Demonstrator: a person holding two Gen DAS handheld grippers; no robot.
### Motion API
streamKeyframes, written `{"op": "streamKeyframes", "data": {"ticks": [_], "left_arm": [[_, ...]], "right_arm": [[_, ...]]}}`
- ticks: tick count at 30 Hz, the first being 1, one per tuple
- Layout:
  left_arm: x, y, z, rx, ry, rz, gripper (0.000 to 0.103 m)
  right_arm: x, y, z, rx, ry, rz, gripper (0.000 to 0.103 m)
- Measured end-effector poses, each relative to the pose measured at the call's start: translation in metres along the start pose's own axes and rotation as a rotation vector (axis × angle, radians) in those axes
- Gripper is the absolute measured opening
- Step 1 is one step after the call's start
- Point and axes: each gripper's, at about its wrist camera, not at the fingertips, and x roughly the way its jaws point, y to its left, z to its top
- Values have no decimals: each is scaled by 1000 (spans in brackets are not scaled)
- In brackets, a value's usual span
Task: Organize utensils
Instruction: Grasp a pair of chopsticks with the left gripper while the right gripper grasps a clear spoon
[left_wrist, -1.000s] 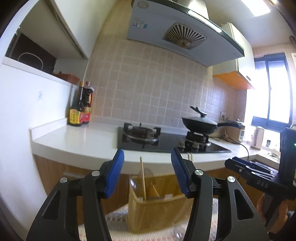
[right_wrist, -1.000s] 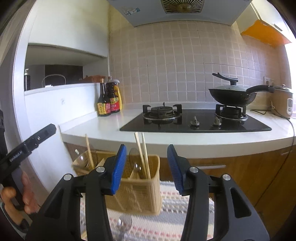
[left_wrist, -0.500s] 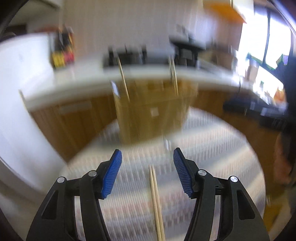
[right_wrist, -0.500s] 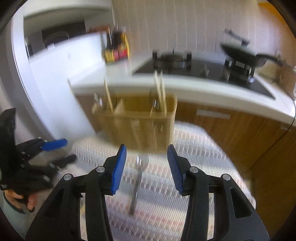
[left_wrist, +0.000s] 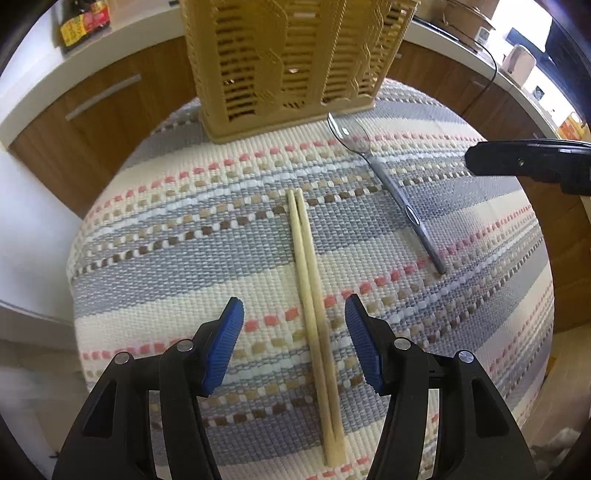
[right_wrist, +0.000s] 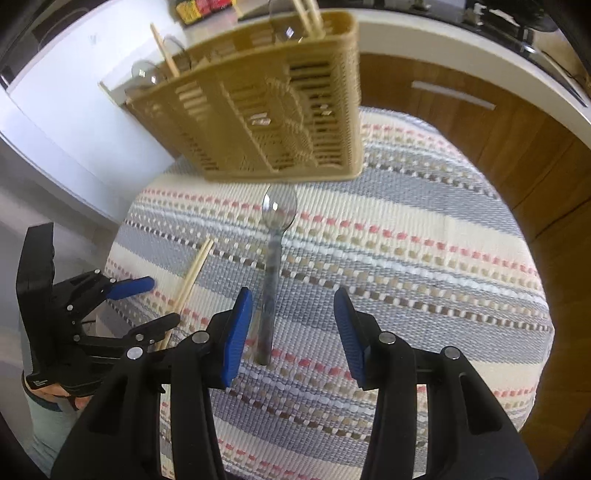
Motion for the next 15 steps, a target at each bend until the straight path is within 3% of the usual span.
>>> {"op": "streamKeyframes", "data": {"ticks": [10, 15], "left_arm": [[14, -10, 15, 15, 28, 60, 50], [17, -25, 29, 50, 30, 113, 43]], "right_arm": [[48, 10, 20, -18, 94, 10, 33], [65, 14, 29, -3, 93, 4, 28]]}}
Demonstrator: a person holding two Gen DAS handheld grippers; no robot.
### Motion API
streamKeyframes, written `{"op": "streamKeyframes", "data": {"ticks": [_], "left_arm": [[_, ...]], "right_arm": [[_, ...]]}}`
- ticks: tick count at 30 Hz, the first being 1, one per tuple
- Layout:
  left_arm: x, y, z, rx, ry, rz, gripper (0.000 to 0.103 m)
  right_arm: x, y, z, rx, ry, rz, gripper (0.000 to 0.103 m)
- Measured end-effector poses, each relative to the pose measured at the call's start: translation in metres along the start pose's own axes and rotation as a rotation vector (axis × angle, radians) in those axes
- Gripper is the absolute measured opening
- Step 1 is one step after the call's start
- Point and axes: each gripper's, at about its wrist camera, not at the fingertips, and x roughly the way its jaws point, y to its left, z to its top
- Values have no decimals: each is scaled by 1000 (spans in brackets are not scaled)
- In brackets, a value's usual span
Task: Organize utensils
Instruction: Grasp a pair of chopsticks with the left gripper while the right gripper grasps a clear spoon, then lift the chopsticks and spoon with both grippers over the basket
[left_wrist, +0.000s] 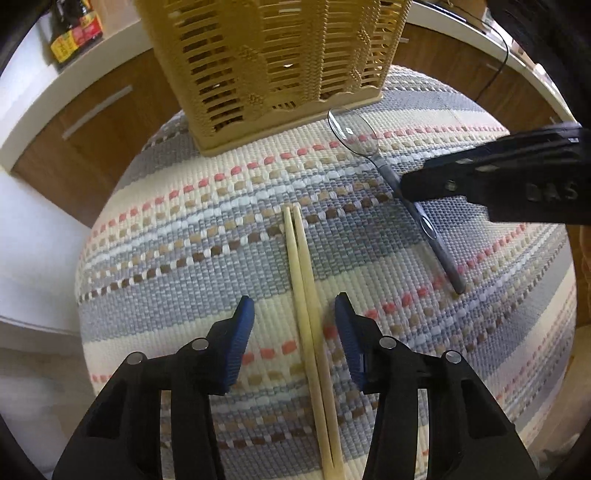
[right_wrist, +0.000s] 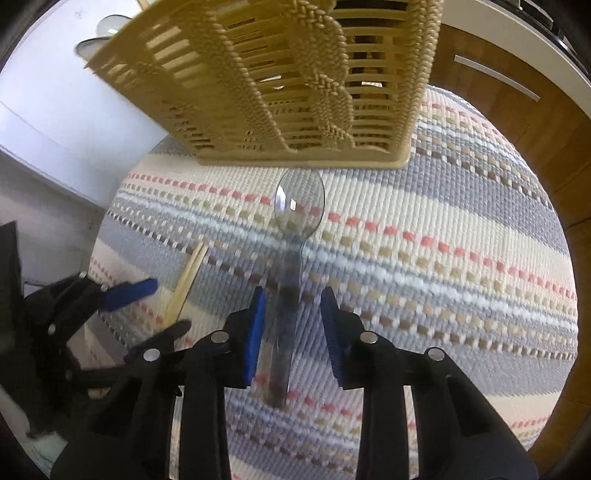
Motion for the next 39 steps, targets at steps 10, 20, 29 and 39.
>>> {"op": "streamKeyframes", "data": {"ticks": [10, 20, 29, 39], "left_arm": [[-1, 7, 7, -24, -14, 21, 13], [-1, 13, 4, -43, -27, 16, 14], [3, 0, 12, -14, -7, 61, 12], [-23, -9, 3, -53, -138, 22, 10]], "right_arm": [[27, 28, 11, -55, -16, -123, 14], [16, 27, -9, -58, -34, -151, 10], [2, -8, -39, -35, -36, -135, 10], [-55, -30, -64, -70, -131, -85, 10]]}}
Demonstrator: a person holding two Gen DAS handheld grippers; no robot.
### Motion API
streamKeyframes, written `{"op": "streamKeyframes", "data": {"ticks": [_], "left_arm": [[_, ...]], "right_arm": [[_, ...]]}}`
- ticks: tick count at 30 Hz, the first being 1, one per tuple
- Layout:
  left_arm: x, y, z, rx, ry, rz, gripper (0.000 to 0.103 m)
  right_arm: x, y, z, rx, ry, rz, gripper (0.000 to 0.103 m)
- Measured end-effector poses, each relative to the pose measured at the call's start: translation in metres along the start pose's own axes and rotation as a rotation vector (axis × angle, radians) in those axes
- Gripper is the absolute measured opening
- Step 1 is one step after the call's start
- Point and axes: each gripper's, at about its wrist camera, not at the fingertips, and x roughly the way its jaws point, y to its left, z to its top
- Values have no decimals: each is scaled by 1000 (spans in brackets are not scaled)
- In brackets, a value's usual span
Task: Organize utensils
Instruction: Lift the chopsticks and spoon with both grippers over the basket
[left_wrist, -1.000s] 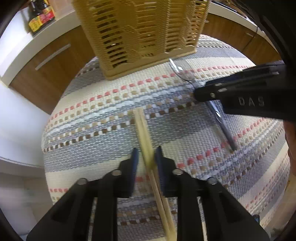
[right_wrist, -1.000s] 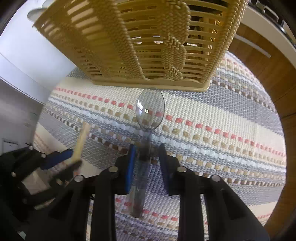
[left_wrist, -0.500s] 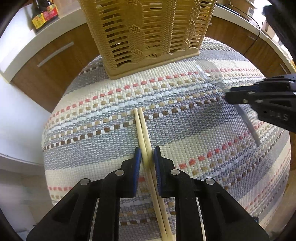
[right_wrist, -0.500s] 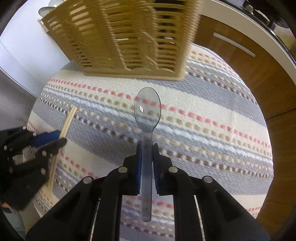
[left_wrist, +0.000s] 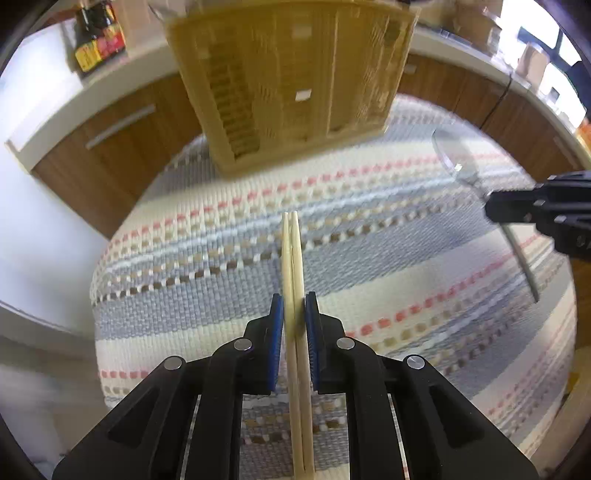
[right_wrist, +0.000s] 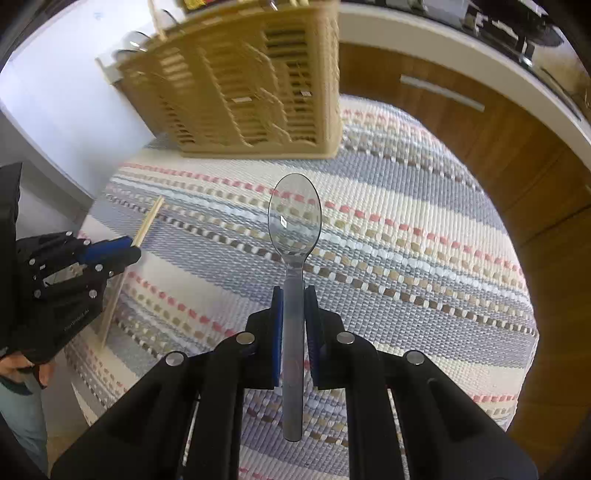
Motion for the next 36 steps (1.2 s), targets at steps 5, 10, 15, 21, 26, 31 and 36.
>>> {"op": "streamKeyframes", "data": {"ticks": [5, 10, 15, 21, 26, 31, 36], "left_arm": [[-32, 0, -4, -18, -121, -13, 10], [-63, 1, -6, -36, -243, -39, 10], [-85, 7, -10, -55, -354, -68, 10], [-116, 10, -5, -71, -530, -97, 10], [-152, 15, 1, -110, -700, -91, 10], [-174, 26, 15, -161, -869, -89, 10], [-181, 31, 38, -178, -979, -72, 10]], "right_arm": [[-18, 9, -4, -17, -63, 36, 10], [-43, 15, -9, -33, -143, 81, 10], [-60, 19, -8, -37, -224, 131, 10], [-91, 21, -7, -46, -366, 191, 10], [-125, 21, -3, -61, -568, 216, 10], [-141, 19, 14, -56, -734, 218, 10], [-144, 12, 44, -29, -820, 214, 10]]}}
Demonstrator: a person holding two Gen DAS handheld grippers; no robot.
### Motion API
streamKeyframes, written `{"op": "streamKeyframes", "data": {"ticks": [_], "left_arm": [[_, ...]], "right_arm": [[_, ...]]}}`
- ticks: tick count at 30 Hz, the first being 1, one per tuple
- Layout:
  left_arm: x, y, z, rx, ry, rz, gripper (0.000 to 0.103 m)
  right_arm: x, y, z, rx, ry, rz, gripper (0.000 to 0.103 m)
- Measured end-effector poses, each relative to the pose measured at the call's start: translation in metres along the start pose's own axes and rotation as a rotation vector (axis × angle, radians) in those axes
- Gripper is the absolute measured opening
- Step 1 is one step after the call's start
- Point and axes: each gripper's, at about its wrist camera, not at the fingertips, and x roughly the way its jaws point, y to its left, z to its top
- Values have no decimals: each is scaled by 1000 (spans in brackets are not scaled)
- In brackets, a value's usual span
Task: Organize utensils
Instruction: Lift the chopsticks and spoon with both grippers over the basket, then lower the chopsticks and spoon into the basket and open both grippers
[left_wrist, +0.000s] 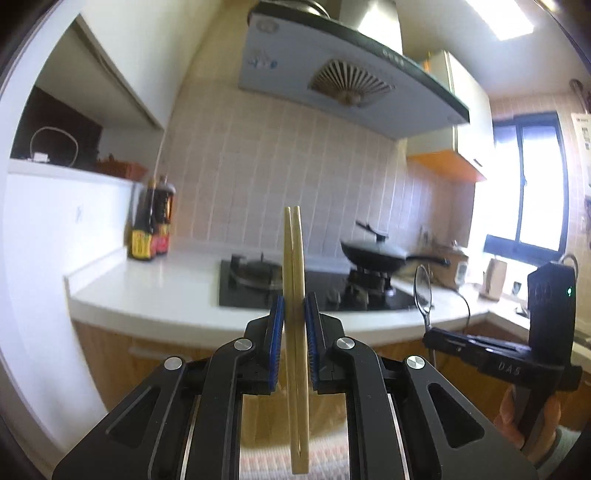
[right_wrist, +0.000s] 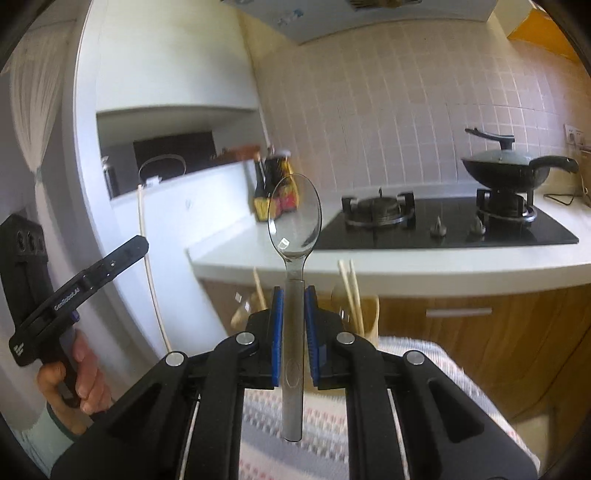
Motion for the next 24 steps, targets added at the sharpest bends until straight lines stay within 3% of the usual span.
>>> {"op": "streamKeyframes", "data": {"ticks": [4, 12, 24], "left_arm": [[21, 3, 13, 3, -68, 14, 10], [65, 11, 15, 6, -109, 38, 10], [107, 39, -11, -42, -64, 72, 10]], "right_arm": [[23, -9, 15, -7, -53, -50, 10], [68, -29, 29, -24, -107, -122, 10], [120, -58, 14, -18, -112, -179, 10]]}}
